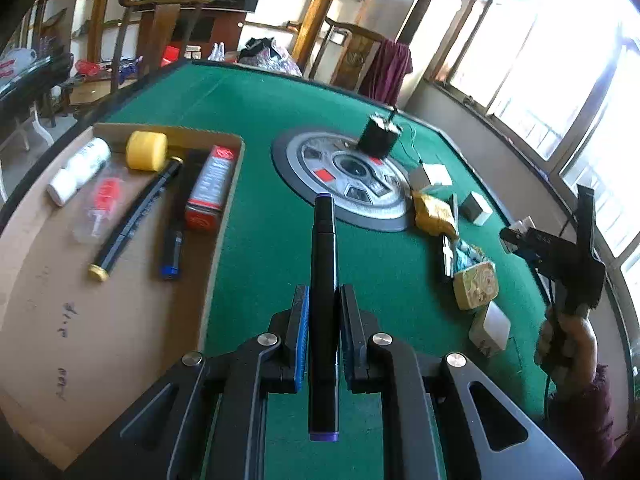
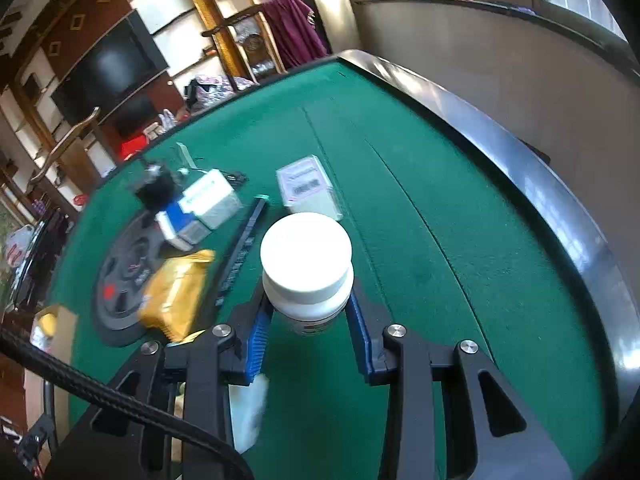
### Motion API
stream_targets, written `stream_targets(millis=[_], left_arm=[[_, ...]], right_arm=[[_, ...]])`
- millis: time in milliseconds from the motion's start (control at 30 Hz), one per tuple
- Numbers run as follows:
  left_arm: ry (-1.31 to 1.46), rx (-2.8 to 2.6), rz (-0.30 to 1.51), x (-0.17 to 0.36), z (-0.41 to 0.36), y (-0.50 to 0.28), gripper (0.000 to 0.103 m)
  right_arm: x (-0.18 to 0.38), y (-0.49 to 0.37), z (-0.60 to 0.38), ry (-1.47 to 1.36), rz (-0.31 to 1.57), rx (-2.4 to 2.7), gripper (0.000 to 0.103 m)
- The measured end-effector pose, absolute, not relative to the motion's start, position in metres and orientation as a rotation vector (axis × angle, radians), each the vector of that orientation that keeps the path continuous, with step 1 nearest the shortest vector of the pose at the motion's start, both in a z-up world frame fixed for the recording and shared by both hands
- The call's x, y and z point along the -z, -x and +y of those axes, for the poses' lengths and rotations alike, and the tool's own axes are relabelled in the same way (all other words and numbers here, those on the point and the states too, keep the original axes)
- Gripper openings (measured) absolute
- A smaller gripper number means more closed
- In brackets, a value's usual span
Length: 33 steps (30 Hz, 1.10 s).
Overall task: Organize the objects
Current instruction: 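Carry the marker with the left gripper while the right gripper grasps the white pill bottle, then release the marker into the tray with the left gripper while the right carries the bottle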
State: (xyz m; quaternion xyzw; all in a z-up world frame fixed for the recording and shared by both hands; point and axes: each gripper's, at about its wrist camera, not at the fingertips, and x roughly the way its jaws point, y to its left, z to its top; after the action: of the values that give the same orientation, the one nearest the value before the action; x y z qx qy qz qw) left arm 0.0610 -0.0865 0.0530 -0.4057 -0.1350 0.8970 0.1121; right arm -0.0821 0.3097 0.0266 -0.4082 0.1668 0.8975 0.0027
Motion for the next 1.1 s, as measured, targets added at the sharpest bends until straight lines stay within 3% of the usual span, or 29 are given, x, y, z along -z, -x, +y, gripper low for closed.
stream_targets(millis=[300, 500, 1100], left_arm=[[1.166, -2.780, -0.475, -0.070, -0.164, -0.082, 0.012], [1.251, -2.911, -0.382, -0.065, -0.216, -0.080, 0.012], [1.537, -2.825, -0.327, -0.013, -0.260, -0.010, 0.012]], right_arm=[[-0.071, 0.049, 0.236, 1.403, 0.552, -3.052, 0.033], [-0.077, 0.037, 0.157, 1.599, 0.546, -3.181, 0.034], [-0.027, 0.048, -0.046, 2.048, 0.233, -3.233, 0.034]])
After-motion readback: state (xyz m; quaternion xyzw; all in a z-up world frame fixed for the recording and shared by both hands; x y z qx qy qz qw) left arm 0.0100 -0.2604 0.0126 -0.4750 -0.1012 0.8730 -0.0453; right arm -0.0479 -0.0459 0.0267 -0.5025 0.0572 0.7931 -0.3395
